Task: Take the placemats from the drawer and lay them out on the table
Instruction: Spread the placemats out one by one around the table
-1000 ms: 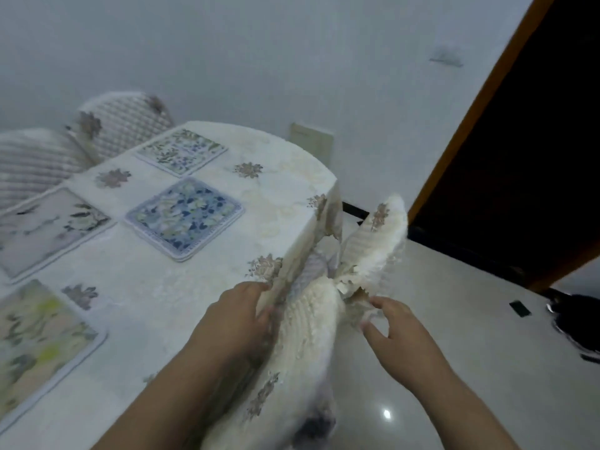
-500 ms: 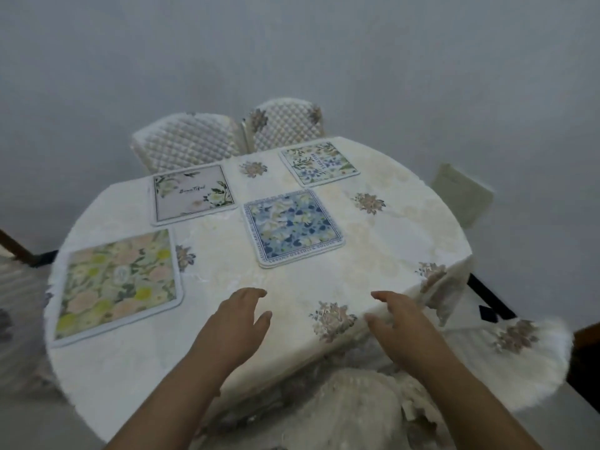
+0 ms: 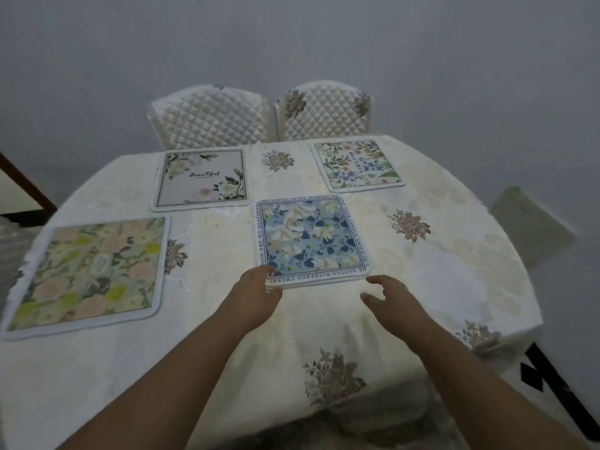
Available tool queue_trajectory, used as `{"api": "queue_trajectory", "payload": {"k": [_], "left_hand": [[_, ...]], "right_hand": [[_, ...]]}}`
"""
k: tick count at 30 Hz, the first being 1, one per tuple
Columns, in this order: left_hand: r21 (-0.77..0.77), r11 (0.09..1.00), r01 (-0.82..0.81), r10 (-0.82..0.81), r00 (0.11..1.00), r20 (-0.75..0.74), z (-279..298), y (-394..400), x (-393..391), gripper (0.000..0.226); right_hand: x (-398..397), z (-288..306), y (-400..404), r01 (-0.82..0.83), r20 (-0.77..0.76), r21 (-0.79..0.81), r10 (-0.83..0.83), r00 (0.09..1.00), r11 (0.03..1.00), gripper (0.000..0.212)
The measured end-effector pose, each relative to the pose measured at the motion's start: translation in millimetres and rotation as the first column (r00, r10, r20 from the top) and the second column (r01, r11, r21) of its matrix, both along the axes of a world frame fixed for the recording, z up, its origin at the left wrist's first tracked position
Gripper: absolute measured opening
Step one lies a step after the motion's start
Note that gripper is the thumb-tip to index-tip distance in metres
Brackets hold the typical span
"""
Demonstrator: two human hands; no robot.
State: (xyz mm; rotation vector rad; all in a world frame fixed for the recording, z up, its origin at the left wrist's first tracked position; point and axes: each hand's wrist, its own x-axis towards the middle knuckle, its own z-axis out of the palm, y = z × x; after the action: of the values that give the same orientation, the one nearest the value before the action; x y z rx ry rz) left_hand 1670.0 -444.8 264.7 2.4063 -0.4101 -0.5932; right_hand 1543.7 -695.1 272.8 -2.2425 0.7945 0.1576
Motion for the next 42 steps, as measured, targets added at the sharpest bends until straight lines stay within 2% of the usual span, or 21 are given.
{"api": "queue_trajectory", "payload": {"k": [4,8,9,11,13,15,17,19,22,27,30,33,36,40,42], "left_hand": [[-0.086,0.975,-0.205,0.193,0.972,-0.133,-18.7,-25.4,26.0,0.045],[-0.101,0.926,-0.365,0.337,0.916,-0.219,-47.2,-42.8,47.5,0.05],[-0.088,0.912,-0.401,0.371,0.896,-0.245,-52.2,-46.6,50.3,0.052],[-0.043,0.896,-0.442,0.416,0.869,-0.267,-64.7,-53.5,55.4,0.061],[0.027,0.898,-0.439,0.434,0.875,-0.216,-76.6,-59.4,60.3,0.065],[0.068,0.884,-0.463,0.468,0.871,-0.149,-83.8,-61.4,65.3,0.065],[-0.019,0.839,-0.544,0.531,0.825,-0.194,-85.4,-60.4,71.3,0.068],[-0.109,0.819,-0.563,0.53,0.816,-0.23,-85.7,-61.5,75.9,0.058],[-0.136,0.843,-0.52,0.513,0.854,-0.082,-84.6,-63.3,76.6,0.044],[-0.299,0.823,-0.484,0.526,0.847,0.076,-73.7,-78.1,51.0,0.035],[-0.351,0.81,-0.47,0.514,0.857,0.038,-77.5,-100.1,40.2,0.032],[-0.277,0.86,-0.429,0.445,0.895,-0.004,-93.4,-117.2,38.7,0.035],[-0.163,0.904,-0.396,0.411,0.909,0.066,-100.9,-124.8,39.4,0.031],[0.089,0.934,-0.346,0.312,0.912,0.268,-95.0,-130.8,47.2,0.023],[0.141,0.931,-0.337,0.283,0.909,0.305,-91.8,-130.8,47.7,0.027]], "right_hand": [[61.2,-33.0,-39.5,0.113,0.073,0.179,-0.128,0.989,0.977,0.037],[101.5,-66.0,-62.1,0.144,0.048,0.268,-0.162,0.986,0.952,0.038],[108.7,-74.1,-65.7,0.143,0.026,0.278,-0.156,0.987,0.95,0.039],[120.9,-88.7,-71.3,0.11,-0.03,0.198,-0.107,0.994,0.974,0.04],[132.2,-98.5,-77.6,0.113,-0.071,0.1,-0.107,0.992,0.989,0.036],[138.0,-106.8,-83.7,0.174,-0.048,0.114,-0.17,0.984,0.978,0.028],[139.8,-113.0,-89.8,0.198,0.009,0.198,-0.204,0.979,0.96,0.02],[137.4,-112.3,-94.4,0.164,0.043,0.244,-0.18,0.983,0.956,0.017],[131.0,-107.3,-100.1,0.103,0.129,0.237,-0.136,0.982,0.966,0.024],[112.4,-86.0,-111.1,0.062,0.376,0.053,-0.077,0.923,0.997,0.043],[97.3,-82.5,-124.3,0.144,0.402,-0.041,-0.115,0.908,0.989,0.04],[86.0,-95.2,-140.8,0.162,0.286,-0.153,-0.113,0.951,0.975,0.041],[80.0,-111.0,-147.7,0.075,0.159,-0.226,-0.04,0.986,0.971,0.041],[81.6,-118.1,-144.3,0.062,0.149,-0.28,-0.02,0.989,0.958,0.045],[82.0,-116.4,-140.3,0.094,0.16,-0.26,-0.053,0.986,0.961,0.045]]}}
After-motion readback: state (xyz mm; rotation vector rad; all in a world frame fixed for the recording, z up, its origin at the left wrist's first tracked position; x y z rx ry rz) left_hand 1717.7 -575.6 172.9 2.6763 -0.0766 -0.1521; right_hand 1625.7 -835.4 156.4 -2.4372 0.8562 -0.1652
